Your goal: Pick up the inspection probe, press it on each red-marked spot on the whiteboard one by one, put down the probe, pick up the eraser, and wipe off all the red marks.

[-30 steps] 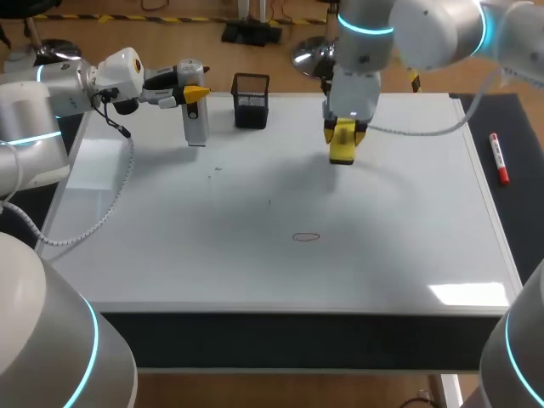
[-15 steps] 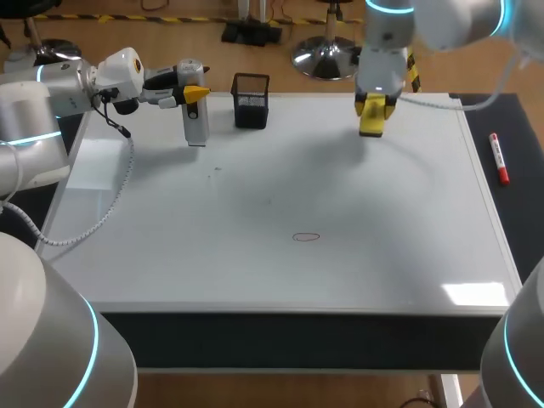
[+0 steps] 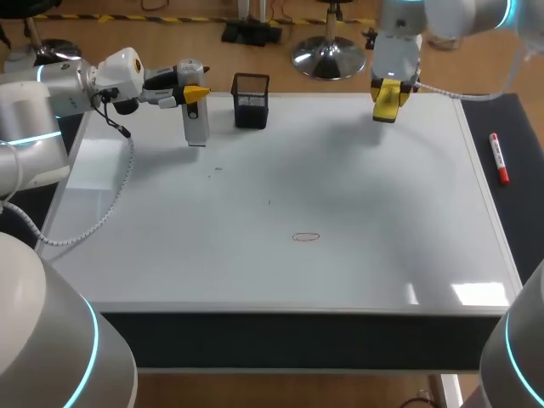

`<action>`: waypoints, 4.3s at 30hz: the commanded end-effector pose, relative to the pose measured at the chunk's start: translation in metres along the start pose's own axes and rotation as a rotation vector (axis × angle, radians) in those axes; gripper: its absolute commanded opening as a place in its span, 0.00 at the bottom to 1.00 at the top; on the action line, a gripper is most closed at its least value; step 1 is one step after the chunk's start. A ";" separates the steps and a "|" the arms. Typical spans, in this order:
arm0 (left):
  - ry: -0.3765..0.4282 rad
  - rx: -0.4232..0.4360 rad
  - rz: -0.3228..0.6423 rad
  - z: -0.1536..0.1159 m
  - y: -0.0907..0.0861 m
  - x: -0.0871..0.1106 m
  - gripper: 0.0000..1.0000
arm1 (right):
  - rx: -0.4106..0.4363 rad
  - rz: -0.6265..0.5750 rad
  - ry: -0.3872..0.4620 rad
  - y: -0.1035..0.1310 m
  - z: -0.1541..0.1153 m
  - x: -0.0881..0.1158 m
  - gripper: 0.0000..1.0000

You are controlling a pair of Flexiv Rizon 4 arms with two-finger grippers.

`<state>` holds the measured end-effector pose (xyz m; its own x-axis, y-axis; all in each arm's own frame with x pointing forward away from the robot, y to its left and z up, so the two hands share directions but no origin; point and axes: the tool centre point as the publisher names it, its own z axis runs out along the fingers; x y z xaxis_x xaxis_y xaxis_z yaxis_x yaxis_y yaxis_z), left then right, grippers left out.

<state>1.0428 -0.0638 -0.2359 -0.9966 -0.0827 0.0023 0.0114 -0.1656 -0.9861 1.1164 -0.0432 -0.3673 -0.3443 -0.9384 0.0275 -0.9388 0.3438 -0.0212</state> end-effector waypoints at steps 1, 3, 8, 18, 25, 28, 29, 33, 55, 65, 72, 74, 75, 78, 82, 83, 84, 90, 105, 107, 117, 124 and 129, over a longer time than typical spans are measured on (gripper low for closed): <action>-0.006 0.002 0.003 0.001 0.000 0.002 0.00 | 0.006 0.002 0.005 0.000 -0.005 0.002 0.00; -0.006 0.002 0.003 0.001 0.000 0.002 0.00 | 0.006 0.002 0.005 0.000 -0.005 0.002 0.00; -0.006 0.002 0.003 0.001 0.000 0.002 0.00 | 0.006 0.002 0.005 0.000 -0.005 0.002 0.00; -0.006 0.002 0.003 0.001 0.000 0.002 0.00 | 0.006 0.002 0.005 0.000 -0.005 0.002 0.00; 0.031 0.020 0.026 0.010 -0.009 0.012 0.00 | 0.006 0.002 0.005 0.000 -0.005 0.002 0.00; 0.063 0.031 0.034 0.020 -0.012 0.030 0.00 | 0.006 0.002 0.005 0.000 -0.005 0.002 0.00; 0.073 0.031 0.037 0.023 -0.013 0.037 0.00 | 0.006 0.002 0.005 0.000 -0.005 0.002 0.00; 0.117 0.023 0.039 0.037 -0.014 0.064 0.00 | 0.006 0.002 0.005 0.000 -0.005 0.002 0.00; 0.430 0.169 -0.041 0.145 0.000 0.227 0.00 | 0.006 0.002 0.005 0.000 -0.005 0.002 0.00; 0.510 0.145 -0.092 0.182 0.024 0.253 0.00 | 0.006 0.002 0.005 0.000 -0.005 0.002 0.00; 0.525 0.116 -0.117 0.195 0.039 0.256 0.00 | 0.006 0.002 0.005 0.000 -0.005 0.002 0.00; 0.526 0.112 -0.120 0.196 0.041 0.258 0.00 | 0.006 0.002 0.005 0.000 -0.005 0.002 0.00; 0.527 0.110 -0.125 0.196 0.042 0.260 0.00 | 0.006 0.002 0.005 0.000 -0.005 0.002 0.00; 0.531 0.099 -0.135 0.198 0.047 0.266 0.00 | 0.006 0.002 0.005 0.000 -0.005 0.002 0.00; 0.528 0.086 -0.145 0.198 0.053 0.268 0.00 | 0.006 0.002 0.005 0.000 -0.005 0.002 0.00; 0.522 0.086 -0.149 0.197 0.054 0.268 0.00 | 0.006 0.002 0.005 0.000 -0.005 0.002 0.00; 0.521 0.086 -0.149 0.197 0.054 0.268 0.00 | 0.006 0.002 0.005 0.000 -0.005 0.002 0.00; 0.504 0.084 -0.155 0.195 0.058 0.265 0.00 | 0.006 0.002 0.005 0.000 -0.005 0.002 0.00; 0.460 0.078 -0.185 0.188 0.070 0.255 0.00 | 0.006 0.002 0.005 0.000 -0.005 0.002 0.00; 0.461 0.077 -0.183 0.188 0.069 0.255 0.00 | 0.006 0.002 0.005 0.000 -0.005 0.002 0.00; 0.468 0.080 -0.174 0.190 0.066 0.258 0.00 | 0.006 0.002 0.005 0.000 -0.005 0.002 0.00; 0.467 0.098 -0.130 0.186 0.044 0.257 0.00 | 0.006 0.002 0.005 0.000 -0.005 0.002 0.00; 0.430 0.104 -0.096 0.175 0.028 0.245 0.00 | 0.006 0.002 0.005 0.000 -0.005 0.002 0.00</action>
<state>0.8162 -0.2724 -0.2447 -0.9283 0.3719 0.0012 -0.1077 -0.2657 -0.9580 1.1147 -0.0445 -0.3639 -0.3482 -0.9370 0.0276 -0.9373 0.3475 -0.0273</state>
